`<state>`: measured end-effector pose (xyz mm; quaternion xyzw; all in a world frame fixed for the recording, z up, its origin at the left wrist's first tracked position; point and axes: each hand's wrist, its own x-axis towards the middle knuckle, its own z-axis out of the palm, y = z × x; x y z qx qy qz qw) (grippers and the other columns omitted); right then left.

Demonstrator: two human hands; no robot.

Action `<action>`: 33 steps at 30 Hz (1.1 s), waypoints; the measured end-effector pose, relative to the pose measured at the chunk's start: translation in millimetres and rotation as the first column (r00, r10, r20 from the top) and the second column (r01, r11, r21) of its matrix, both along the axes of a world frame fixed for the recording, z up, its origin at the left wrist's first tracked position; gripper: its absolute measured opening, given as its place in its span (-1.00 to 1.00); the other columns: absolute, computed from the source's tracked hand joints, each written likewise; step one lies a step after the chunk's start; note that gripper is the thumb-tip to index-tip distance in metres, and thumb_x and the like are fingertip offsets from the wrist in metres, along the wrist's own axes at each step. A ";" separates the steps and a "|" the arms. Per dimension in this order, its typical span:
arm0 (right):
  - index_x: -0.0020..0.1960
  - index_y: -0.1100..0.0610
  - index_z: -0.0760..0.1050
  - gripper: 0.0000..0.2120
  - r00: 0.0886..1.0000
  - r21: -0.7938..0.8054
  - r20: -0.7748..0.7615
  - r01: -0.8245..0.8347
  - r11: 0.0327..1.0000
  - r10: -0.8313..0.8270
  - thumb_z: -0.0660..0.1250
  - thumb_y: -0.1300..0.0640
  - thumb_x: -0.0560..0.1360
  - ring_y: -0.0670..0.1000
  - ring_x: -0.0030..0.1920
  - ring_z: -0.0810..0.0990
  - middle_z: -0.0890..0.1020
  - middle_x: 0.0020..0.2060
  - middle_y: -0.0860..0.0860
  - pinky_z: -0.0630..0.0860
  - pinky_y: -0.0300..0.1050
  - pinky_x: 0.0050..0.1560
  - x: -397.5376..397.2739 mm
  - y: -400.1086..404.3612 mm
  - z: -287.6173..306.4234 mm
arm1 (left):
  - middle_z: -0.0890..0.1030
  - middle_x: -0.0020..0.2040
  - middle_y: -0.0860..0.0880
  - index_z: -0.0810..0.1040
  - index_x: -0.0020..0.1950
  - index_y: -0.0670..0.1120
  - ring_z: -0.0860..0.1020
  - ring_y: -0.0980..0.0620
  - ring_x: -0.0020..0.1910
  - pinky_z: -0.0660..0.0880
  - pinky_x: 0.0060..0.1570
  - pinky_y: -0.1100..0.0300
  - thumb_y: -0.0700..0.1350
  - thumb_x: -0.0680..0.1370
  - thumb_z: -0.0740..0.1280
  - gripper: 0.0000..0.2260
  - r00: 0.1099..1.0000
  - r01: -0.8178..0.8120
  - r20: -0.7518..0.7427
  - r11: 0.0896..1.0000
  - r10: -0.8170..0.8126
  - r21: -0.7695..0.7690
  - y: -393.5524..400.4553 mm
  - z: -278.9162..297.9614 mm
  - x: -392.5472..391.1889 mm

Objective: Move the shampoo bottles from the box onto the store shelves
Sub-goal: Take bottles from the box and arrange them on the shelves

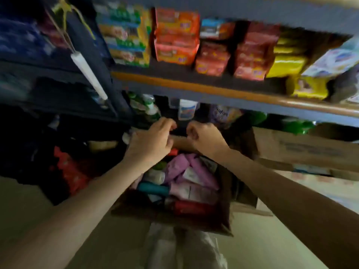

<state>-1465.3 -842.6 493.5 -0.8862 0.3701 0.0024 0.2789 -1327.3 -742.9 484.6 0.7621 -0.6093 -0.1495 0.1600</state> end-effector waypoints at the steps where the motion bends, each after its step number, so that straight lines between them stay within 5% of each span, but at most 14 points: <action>1: 0.10 0.19 0.51 -0.77 0.990 0.054 -0.143 0.002 0.999 0.006 0.23 0.15 0.49 0.26 0.03 0.57 0.60 0.00 0.23 0.49 0.02 -0.02 2.3 4.9 -33.6 | 0.54 -0.02 0.01 0.39 0.08 0.02 0.58 -0.10 -0.15 0.47 -0.05 -0.01 -0.05 0.41 0.13 -0.75 0.999 -0.040 0.030 0.994 0.037 0.097 7.9 -25.9 5.0; 5: 0.27 0.17 0.45 -0.68 0.870 0.222 -0.492 0.089 0.971 0.033 0.17 0.08 0.57 0.18 0.19 0.52 0.53 0.20 0.16 0.46 -0.05 0.11 0.6 16.6 -152.9 | 0.52 0.08 -0.03 0.43 0.13 -0.09 0.55 -0.06 -0.01 0.47 0.01 -0.04 -0.22 0.47 0.24 -0.76 0.991 -0.043 -0.109 0.964 0.074 0.261 23.3 -106.0 7.6; 9: 0.41 0.23 0.21 -0.55 0.715 0.187 -0.699 0.178 0.966 0.003 0.18 0.11 0.58 0.18 0.33 0.39 0.38 0.33 0.19 0.36 0.01 0.27 -14.3 15.5 -232.9 | 0.45 0.21 -0.02 0.37 0.23 -0.09 0.53 -0.06 0.09 0.42 -0.01 0.09 -0.19 0.53 0.22 -0.73 0.996 0.012 -0.084 0.942 0.017 0.335 9.1 -159.3 2.8; 17: 0.40 0.32 0.07 -0.41 0.654 0.100 -0.732 0.382 0.919 -0.193 0.25 0.10 0.53 0.30 0.33 0.36 0.29 0.35 0.30 0.38 0.16 0.27 -39.1 18.9 -302.8 | 0.39 0.27 -0.10 0.30 0.32 -0.15 0.48 -0.10 0.16 0.34 -0.09 0.18 -0.20 0.55 0.22 -0.66 0.991 0.125 -0.089 0.899 -0.096 0.420 2.3 -217.1 -17.4; 19: 0.41 0.28 0.08 -0.34 0.646 0.112 -0.739 0.398 0.911 -0.192 0.33 0.07 0.48 0.25 0.32 0.38 0.32 0.33 0.24 0.42 0.11 0.25 -38.5 19.0 -298.6 | 0.38 0.28 -0.10 0.28 0.33 -0.14 0.46 -0.09 0.19 0.37 -0.03 0.17 -0.18 0.55 0.23 -0.64 0.992 0.129 -0.062 0.893 -0.113 0.431 8.0 -221.3 -17.1; 22: 0.38 0.21 0.23 -0.39 0.726 0.345 -0.675 0.465 0.815 -0.129 0.40 0.11 0.42 0.13 0.15 0.49 0.45 0.19 0.13 0.45 -0.12 0.03 -30.5 15.0 -269.3 | 0.36 0.31 -0.10 0.23 0.39 -0.14 0.38 -0.08 0.26 0.38 0.14 0.10 -0.14 0.54 0.26 -0.55 0.976 0.210 -0.039 0.870 -0.215 0.445 12.1 -216.6 -14.0; 26: 0.18 0.19 0.37 -0.60 0.722 0.649 -0.683 0.670 0.361 -0.113 0.38 0.05 0.44 0.14 0.01 0.52 0.51 0.02 0.16 0.52 -0.08 -0.01 -27.2 -8.3 -193.8 | 0.24 0.45 -0.05 0.11 0.49 -0.04 0.26 -0.07 0.37 0.28 0.28 0.06 -0.02 0.47 0.37 -0.32 0.922 0.377 -0.092 0.815 -0.376 0.440 7.7 -177.4 -17.7; 27: 0.16 0.19 0.40 -0.63 0.734 0.685 -0.678 0.652 0.325 -0.044 0.38 0.07 0.43 0.13 0.00 0.54 0.51 0.02 0.15 0.55 -0.04 0.04 -26.4 -14.7 -170.3 | 0.22 0.47 -0.03 0.08 0.50 -0.02 0.22 -0.06 0.40 0.24 0.30 0.05 -0.01 0.45 0.40 -0.28 0.906 0.415 -0.113 0.802 -0.408 0.431 4.2 -160.7 -18.7; 30: 0.23 0.15 0.40 -0.53 0.716 0.701 -0.661 0.480 0.527 0.227 0.43 0.04 0.39 0.18 0.14 0.50 0.48 0.14 0.16 0.50 0.08 0.18 -11.1 -33.4 -99.1 | 0.26 0.44 0.01 0.13 0.49 0.00 0.22 -0.06 0.39 0.25 0.30 0.04 0.04 0.37 0.47 -0.21 0.872 0.479 -0.110 0.790 -0.477 0.383 -15.4 -108.6 -23.6; 33: 0.19 0.08 0.47 -0.51 0.684 0.730 -0.614 0.301 0.613 0.395 0.47 -0.07 0.33 0.19 0.19 0.49 0.50 0.19 0.15 0.45 0.13 0.24 16.8 -45.8 -23.8 | 0.48 0.29 -0.03 0.32 0.39 -0.04 0.45 -0.04 0.22 0.40 0.20 0.11 0.03 0.29 0.54 -0.26 0.900 0.409 -0.318 0.829 -0.298 0.381 -37.0 -51.0 -18.9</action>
